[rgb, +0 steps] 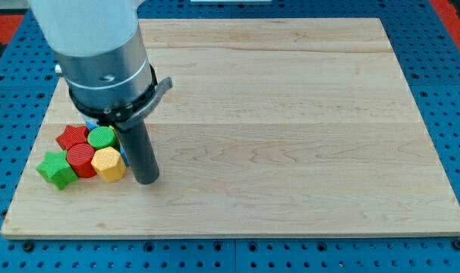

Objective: Move the green star into the green circle

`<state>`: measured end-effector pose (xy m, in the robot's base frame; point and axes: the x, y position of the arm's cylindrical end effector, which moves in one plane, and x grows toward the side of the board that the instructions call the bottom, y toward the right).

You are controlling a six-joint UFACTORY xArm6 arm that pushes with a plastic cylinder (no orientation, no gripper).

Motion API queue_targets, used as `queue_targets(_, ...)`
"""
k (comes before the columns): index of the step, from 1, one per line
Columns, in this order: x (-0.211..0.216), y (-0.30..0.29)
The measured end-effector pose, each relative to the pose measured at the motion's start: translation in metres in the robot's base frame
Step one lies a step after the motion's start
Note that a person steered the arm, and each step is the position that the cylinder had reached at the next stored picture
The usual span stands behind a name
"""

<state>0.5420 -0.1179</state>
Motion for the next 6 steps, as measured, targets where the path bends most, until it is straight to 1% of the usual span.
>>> queue_targets(1, 0.034, -0.027)
queue_targets(2, 0.053, -0.088)
queue_targets(3, 0.051, -0.150)
queue_targets(4, 0.012, -0.146)
queue_targets(5, -0.017, -0.072)
queue_targets(6, -0.049, -0.034)
